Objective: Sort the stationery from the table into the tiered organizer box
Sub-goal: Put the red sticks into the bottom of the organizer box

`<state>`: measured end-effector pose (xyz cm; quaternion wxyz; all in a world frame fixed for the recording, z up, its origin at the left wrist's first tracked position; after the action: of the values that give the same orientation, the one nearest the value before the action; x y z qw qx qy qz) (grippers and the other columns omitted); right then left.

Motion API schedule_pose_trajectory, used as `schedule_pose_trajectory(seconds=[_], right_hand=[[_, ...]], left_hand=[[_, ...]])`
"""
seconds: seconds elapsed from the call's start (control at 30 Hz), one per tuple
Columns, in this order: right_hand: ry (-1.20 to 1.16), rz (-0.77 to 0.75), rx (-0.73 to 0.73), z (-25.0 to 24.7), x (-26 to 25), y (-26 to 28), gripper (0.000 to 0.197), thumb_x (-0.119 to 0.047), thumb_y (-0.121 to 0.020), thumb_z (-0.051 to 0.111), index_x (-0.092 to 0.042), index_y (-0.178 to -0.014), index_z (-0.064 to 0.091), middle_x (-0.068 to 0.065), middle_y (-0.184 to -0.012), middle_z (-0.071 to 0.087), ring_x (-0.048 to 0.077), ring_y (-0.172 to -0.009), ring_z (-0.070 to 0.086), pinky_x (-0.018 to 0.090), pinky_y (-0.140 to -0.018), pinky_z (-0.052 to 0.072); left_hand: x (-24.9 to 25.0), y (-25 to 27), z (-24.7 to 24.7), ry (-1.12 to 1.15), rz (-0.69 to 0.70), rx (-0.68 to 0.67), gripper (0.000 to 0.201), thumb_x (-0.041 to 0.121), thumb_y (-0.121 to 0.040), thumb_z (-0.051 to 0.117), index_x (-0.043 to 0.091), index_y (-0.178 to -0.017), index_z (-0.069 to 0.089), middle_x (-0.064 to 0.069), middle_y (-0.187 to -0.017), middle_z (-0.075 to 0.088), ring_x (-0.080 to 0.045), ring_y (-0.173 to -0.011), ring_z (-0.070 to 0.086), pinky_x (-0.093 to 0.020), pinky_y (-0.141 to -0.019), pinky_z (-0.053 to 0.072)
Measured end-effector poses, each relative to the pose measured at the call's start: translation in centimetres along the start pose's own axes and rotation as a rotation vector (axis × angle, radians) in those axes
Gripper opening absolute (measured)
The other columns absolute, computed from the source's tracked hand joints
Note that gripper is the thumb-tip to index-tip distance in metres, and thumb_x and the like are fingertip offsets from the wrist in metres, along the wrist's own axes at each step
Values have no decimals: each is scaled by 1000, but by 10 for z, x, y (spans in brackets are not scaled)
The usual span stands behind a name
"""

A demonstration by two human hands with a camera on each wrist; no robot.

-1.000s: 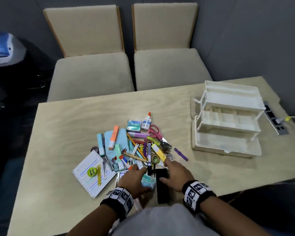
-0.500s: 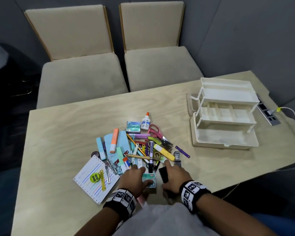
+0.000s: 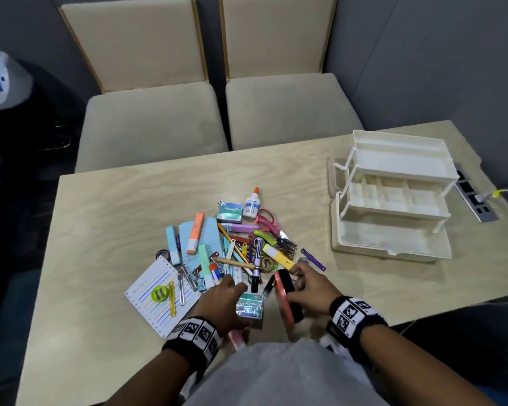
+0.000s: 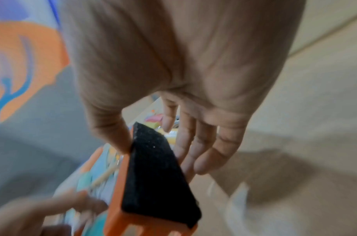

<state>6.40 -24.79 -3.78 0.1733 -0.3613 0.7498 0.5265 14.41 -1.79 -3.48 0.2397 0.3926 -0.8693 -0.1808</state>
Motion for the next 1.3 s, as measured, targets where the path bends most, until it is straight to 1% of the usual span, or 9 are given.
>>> schedule_pose_trajectory(seconds=[0.2, 0.27, 0.4, 0.67, 0.73, 0.83, 1.0, 1.13, 1.3], right_hand=[[-685, 182, -46, -19, 13, -8, 53, -15, -53, 59, -7, -106, 63, 21, -94, 53, 25, -66, 53, 28, -57, 41], [-847, 207, -85, -26, 20, -9, 61, -12, -60, 55, 2, -119, 63, 27, -108, 64, 36, -88, 64, 39, -76, 54], [-895, 233, -157, -36, 29, -9, 66, -8, -69, 54, 4, -134, 51, 37, -131, 56, 55, -125, 51, 60, -110, 39], [-872, 219, -205, -56, 28, -2, 64, -18, -69, 64, 10, -125, 57, 44, -119, 59, 56, -109, 60, 53, -88, 50], [-880, 201, -209, -64, 24, 5, 52, -15, -76, 58, 12, -120, 58, 46, -115, 58, 48, -91, 66, 45, -73, 55], [-832, 164, -151, -85, 22, 17, 28, -11, -88, 53, 8, -102, 68, 39, -94, 67, 37, -63, 67, 34, -51, 55], [-552, -46, 56, -133, 33, 35, 21, -23, -90, 72, -14, -109, 70, 17, -102, 74, 36, -84, 73, 51, -72, 60], [-211, -229, 199, -176, 48, 54, 55, -20, -70, 85, -35, -115, 59, -5, -115, 64, 9, -96, 69, 26, -81, 59], [16, -199, 552, -226, 80, 61, 33, -13, -70, 75, -24, -84, 47, -2, -92, 54, 6, -75, 55, 11, -60, 42]], left_hand=[[8, 0, -6, 74, -49, 52, 72, 61, -64, 77, 33, -124, 49, 7, -115, 47, -15, -94, 57, -31, -80, 55], [12, -1, -11, 84, -68, 77, 69, 57, -65, 78, 33, -124, 52, 8, -114, 50, -14, -94, 58, -31, -80, 55], [25, -4, -21, 152, -86, 141, 59, 57, -66, 76, 36, -118, 56, 9, -109, 53, -13, -93, 56, -25, -72, 50], [73, -34, -43, 570, -30, 233, 41, 44, -81, 67, 32, -120, 62, 9, -99, 67, -4, -83, 59, -26, -78, 52], [90, -45, -53, 655, 3, 187, 51, 35, -85, 69, 32, -133, 54, 6, -108, 66, -1, -80, 58, -18, -74, 47], [118, -67, -60, 837, 24, 89, 39, 19, -88, 67, 26, -126, 60, -1, -100, 71, -12, -71, 68, -33, -76, 58], [151, -106, -69, 1025, 37, 120, 20, 13, -88, 68, 20, -108, 68, -9, -77, 74, -26, -67, 71, -47, -71, 60], [191, -134, -84, 970, 59, 160, 14, 18, -88, 69, 24, -101, 67, -3, -67, 73, -15, -62, 71, -35, -67, 58], [250, -178, -81, 771, 148, 203, 18, 42, -88, 64, 24, -92, 64, 6, -69, 73, -4, -65, 67, -21, -70, 50]])
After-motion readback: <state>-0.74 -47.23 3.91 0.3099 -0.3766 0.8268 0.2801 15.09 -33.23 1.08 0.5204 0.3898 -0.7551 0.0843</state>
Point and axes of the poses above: each hand's wrist, its own y-axis away from the middle knuckle, its own z-axis out of the palm, x = y × z, the point moved 3 cm from there along -y, towards the middle knuckle
